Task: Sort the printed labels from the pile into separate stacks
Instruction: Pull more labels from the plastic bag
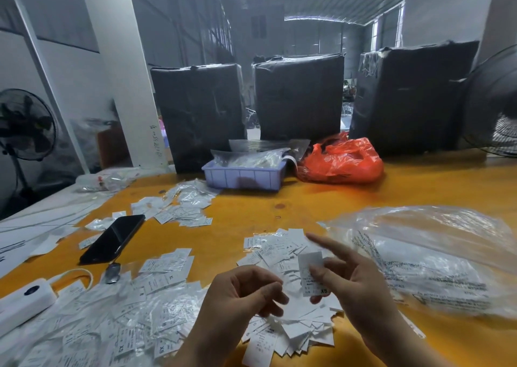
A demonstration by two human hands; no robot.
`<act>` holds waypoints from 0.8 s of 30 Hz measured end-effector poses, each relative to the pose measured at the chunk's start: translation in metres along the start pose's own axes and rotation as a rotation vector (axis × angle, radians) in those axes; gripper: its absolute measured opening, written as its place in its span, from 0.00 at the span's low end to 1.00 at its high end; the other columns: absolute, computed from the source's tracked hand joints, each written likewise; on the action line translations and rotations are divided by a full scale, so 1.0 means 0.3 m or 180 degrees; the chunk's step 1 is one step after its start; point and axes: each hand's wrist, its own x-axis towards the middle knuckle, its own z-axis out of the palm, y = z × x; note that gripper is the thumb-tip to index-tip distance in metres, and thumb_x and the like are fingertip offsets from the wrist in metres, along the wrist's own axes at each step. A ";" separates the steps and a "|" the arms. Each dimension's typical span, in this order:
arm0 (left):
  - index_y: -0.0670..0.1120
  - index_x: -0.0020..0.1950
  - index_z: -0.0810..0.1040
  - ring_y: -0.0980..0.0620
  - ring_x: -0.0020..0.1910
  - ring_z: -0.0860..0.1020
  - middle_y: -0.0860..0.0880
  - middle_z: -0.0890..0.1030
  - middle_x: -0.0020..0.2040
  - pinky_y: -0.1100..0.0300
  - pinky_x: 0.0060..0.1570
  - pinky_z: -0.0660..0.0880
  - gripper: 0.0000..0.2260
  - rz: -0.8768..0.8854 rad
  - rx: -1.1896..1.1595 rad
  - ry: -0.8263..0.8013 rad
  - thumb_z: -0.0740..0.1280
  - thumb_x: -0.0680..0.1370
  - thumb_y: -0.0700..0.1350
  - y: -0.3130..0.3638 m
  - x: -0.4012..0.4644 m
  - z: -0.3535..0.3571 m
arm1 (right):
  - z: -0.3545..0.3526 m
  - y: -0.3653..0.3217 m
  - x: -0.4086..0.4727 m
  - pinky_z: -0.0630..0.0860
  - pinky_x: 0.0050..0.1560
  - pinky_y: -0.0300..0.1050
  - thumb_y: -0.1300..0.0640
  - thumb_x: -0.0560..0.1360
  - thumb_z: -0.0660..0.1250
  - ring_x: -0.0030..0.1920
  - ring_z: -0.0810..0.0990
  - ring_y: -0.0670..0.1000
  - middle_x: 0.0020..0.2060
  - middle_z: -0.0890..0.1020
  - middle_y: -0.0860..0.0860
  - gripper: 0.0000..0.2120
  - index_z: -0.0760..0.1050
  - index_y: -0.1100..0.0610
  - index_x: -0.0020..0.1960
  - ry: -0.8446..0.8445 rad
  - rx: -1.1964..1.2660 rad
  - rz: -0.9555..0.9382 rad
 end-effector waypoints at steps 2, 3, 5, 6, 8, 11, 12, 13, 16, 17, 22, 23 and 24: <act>0.43 0.39 0.84 0.45 0.33 0.83 0.38 0.85 0.38 0.61 0.33 0.76 0.06 -0.0012 -0.0013 0.0021 0.74 0.67 0.45 -0.001 0.002 -0.001 | 0.006 0.003 -0.005 0.77 0.29 0.42 0.77 0.73 0.61 0.30 0.79 0.51 0.37 0.83 0.62 0.20 0.85 0.57 0.45 -0.0048 -0.0156 0.0060; 0.43 0.39 0.83 0.45 0.33 0.82 0.38 0.84 0.37 0.61 0.33 0.76 0.07 -0.0014 -0.0027 0.0042 0.74 0.67 0.45 -0.001 0.002 -0.002 | 0.011 0.006 -0.008 0.76 0.30 0.40 0.77 0.73 0.59 0.30 0.80 0.50 0.36 0.84 0.60 0.20 0.85 0.59 0.41 -0.0128 -0.0289 0.0142; 0.42 0.39 0.82 0.46 0.32 0.82 0.38 0.84 0.36 0.61 0.33 0.76 0.08 0.0013 -0.0046 0.0066 0.75 0.67 0.46 0.000 0.000 -0.004 | 0.018 0.006 -0.009 0.75 0.32 0.38 0.75 0.73 0.59 0.31 0.80 0.48 0.34 0.84 0.57 0.19 0.85 0.60 0.38 -0.0319 -0.0443 0.0341; 0.41 0.39 0.81 0.47 0.32 0.81 0.38 0.84 0.36 0.61 0.34 0.76 0.09 0.0029 -0.0033 0.0080 0.75 0.67 0.46 0.000 -0.002 -0.005 | 0.021 0.001 -0.010 0.75 0.33 0.37 0.72 0.74 0.61 0.32 0.79 0.47 0.33 0.84 0.56 0.17 0.85 0.59 0.37 -0.0425 -0.0437 0.0415; 0.40 0.40 0.80 0.48 0.33 0.81 0.39 0.83 0.35 0.61 0.34 0.76 0.11 0.0053 0.0018 0.0107 0.74 0.68 0.47 0.001 -0.005 -0.004 | 0.023 -0.009 -0.012 0.72 0.35 0.35 0.57 0.73 0.65 0.33 0.78 0.46 0.33 0.83 0.54 0.12 0.85 0.58 0.38 -0.0691 -0.0448 0.0505; 0.38 0.41 0.80 0.50 0.33 0.80 0.42 0.83 0.34 0.63 0.35 0.75 0.12 0.0099 0.0055 0.0123 0.74 0.69 0.48 0.008 -0.010 0.001 | 0.023 -0.017 -0.020 0.72 0.38 0.36 0.46 0.70 0.69 0.36 0.79 0.47 0.34 0.82 0.55 0.15 0.85 0.57 0.41 -0.1106 -0.0393 0.0626; 0.38 0.42 0.79 0.51 0.33 0.80 0.43 0.82 0.34 0.64 0.35 0.74 0.13 0.0123 0.0082 0.0114 0.73 0.69 0.48 0.011 -0.012 0.004 | 0.024 -0.014 -0.022 0.73 0.39 0.37 0.46 0.70 0.73 0.37 0.79 0.48 0.35 0.83 0.54 0.13 0.85 0.57 0.41 -0.1173 -0.0411 0.0656; 0.38 0.42 0.79 0.52 0.33 0.80 0.44 0.82 0.35 0.64 0.35 0.74 0.13 0.0150 0.0123 0.0109 0.73 0.69 0.49 0.012 -0.014 0.006 | 0.023 -0.011 -0.024 0.73 0.40 0.39 0.47 0.69 0.75 0.38 0.79 0.48 0.35 0.83 0.54 0.12 0.85 0.57 0.42 -0.1213 -0.0508 0.0658; 0.40 0.42 0.81 0.53 0.35 0.80 0.43 0.82 0.37 0.64 0.36 0.74 0.12 0.0200 0.0220 0.0140 0.74 0.69 0.49 0.009 -0.014 0.009 | 0.022 -0.003 -0.029 0.74 0.40 0.40 0.54 0.70 0.76 0.37 0.80 0.49 0.35 0.83 0.55 0.09 0.84 0.61 0.42 -0.1189 -0.0622 0.0734; 0.41 0.42 0.81 0.53 0.35 0.80 0.43 0.82 0.36 0.64 0.36 0.74 0.11 0.0195 0.0211 0.0139 0.75 0.69 0.48 0.006 -0.013 0.010 | 0.018 -0.002 -0.029 0.75 0.40 0.40 0.57 0.70 0.75 0.36 0.80 0.50 0.35 0.84 0.56 0.08 0.84 0.63 0.42 -0.1182 -0.0548 0.0753; 0.42 0.39 0.81 0.52 0.34 0.79 0.44 0.82 0.34 0.64 0.35 0.73 0.05 0.0141 0.0314 -0.0039 0.75 0.72 0.39 -0.003 -0.016 0.000 | 0.008 -0.020 -0.017 0.76 0.39 0.39 0.63 0.73 0.71 0.36 0.80 0.51 0.36 0.83 0.58 0.07 0.81 0.69 0.45 -0.0923 -0.0386 0.0760; 0.42 0.38 0.80 0.52 0.34 0.79 0.44 0.82 0.35 0.64 0.34 0.73 0.05 0.0132 0.0345 -0.0092 0.75 0.71 0.40 -0.002 -0.018 -0.001 | 0.006 -0.023 -0.014 0.76 0.39 0.39 0.64 0.73 0.71 0.36 0.80 0.51 0.36 0.82 0.58 0.07 0.81 0.69 0.45 -0.0900 -0.0397 0.0763; 0.43 0.37 0.80 0.51 0.33 0.79 0.43 0.82 0.35 0.65 0.34 0.73 0.03 0.0111 0.0375 -0.0146 0.73 0.69 0.40 0.000 -0.022 0.000 | 0.004 -0.027 -0.013 0.76 0.39 0.40 0.64 0.73 0.70 0.36 0.80 0.51 0.36 0.82 0.58 0.07 0.81 0.69 0.45 -0.0915 -0.0421 0.0761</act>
